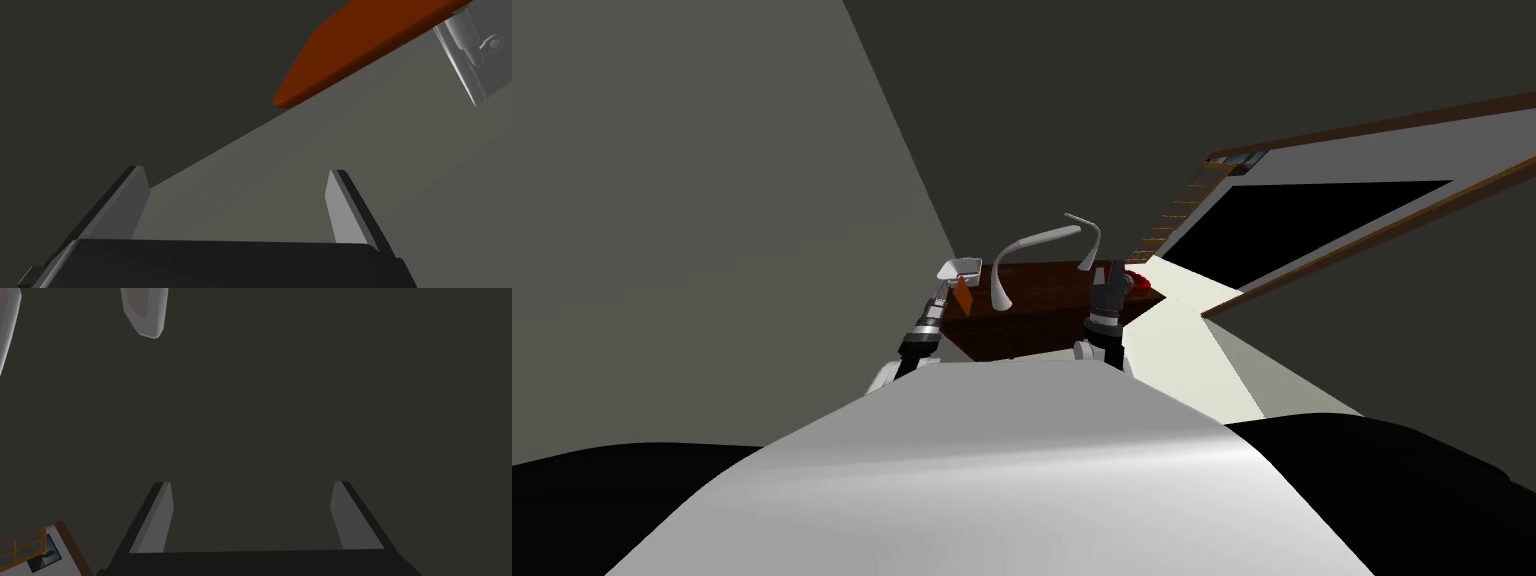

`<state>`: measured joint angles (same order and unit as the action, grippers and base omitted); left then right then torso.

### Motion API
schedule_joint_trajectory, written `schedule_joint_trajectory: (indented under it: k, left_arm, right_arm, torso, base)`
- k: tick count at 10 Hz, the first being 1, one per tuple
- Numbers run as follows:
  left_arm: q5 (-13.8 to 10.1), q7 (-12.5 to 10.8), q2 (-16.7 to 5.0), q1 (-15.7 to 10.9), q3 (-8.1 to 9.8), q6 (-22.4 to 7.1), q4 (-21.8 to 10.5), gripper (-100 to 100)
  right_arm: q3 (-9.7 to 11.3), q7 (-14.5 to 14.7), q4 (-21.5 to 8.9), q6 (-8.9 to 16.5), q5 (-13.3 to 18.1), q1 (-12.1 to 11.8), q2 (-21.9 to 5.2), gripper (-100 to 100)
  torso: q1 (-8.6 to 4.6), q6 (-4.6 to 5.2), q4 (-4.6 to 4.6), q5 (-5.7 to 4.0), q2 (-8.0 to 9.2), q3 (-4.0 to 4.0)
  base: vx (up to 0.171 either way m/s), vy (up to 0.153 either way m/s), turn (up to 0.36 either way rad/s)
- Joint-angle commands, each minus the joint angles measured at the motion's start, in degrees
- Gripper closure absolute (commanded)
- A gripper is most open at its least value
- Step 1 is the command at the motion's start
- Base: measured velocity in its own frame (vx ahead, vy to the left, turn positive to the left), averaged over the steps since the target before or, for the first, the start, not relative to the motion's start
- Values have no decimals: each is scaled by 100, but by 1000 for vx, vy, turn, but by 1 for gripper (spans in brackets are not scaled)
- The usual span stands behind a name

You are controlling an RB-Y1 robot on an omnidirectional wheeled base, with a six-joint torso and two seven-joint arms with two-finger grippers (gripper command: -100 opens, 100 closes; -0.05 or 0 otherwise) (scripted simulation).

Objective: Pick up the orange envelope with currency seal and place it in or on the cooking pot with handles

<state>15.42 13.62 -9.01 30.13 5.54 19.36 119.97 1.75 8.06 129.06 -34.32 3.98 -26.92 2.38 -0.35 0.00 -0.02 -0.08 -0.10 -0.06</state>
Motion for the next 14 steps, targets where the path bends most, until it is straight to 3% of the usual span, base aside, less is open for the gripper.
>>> schedule_joint_trajectory:
  k: [1, 14]
  left_arm:
    - [167, 194, -91, 11, 138, -151, -160, -100]
    - [1427, 1650, -1185, 119, 1054, -948, -1551, -100]
  right_arm:
    - [0, 0, 0, 0, 0, 0, 0, 0]
    - [0, 0, 0, 0, 0, 0, 0, 0]
  torso:
    - [0, 0, 0, 0, 0, 0]
    - [-3, 0, 2, -2, 7, 4]
  base:
    - [60, -116, -25]
    - [28, -107, -11]
